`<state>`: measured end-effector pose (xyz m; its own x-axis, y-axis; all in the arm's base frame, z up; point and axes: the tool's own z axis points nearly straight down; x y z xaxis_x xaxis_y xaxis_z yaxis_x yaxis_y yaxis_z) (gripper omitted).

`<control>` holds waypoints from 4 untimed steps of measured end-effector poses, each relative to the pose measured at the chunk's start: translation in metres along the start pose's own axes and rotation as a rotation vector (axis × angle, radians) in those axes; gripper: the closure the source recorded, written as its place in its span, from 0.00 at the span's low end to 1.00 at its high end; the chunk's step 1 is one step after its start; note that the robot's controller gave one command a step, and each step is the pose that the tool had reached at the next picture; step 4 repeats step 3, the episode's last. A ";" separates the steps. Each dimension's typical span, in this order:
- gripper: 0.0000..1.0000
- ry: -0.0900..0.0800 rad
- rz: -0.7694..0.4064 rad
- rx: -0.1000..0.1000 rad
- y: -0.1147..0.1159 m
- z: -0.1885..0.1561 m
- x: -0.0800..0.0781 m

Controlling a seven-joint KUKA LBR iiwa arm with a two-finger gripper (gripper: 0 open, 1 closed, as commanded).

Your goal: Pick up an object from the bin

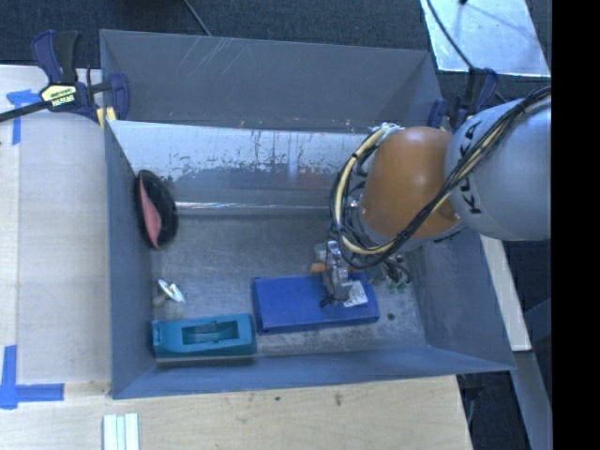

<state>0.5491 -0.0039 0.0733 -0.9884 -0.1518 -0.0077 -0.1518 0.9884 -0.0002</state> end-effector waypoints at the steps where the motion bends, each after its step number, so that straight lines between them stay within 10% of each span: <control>1: 1.00 0.000 -0.001 0.000 0.000 -0.001 0.000; 2: 1.00 -0.002 -0.018 0.001 -0.005 -0.037 -0.017; 3: 1.00 0.001 -0.038 0.000 0.004 -0.164 0.019; 4: 1.00 0.001 -0.038 0.000 0.004 -0.164 0.019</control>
Offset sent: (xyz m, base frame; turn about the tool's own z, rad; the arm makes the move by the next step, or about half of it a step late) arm 0.0415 -0.0087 -0.0033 -0.0387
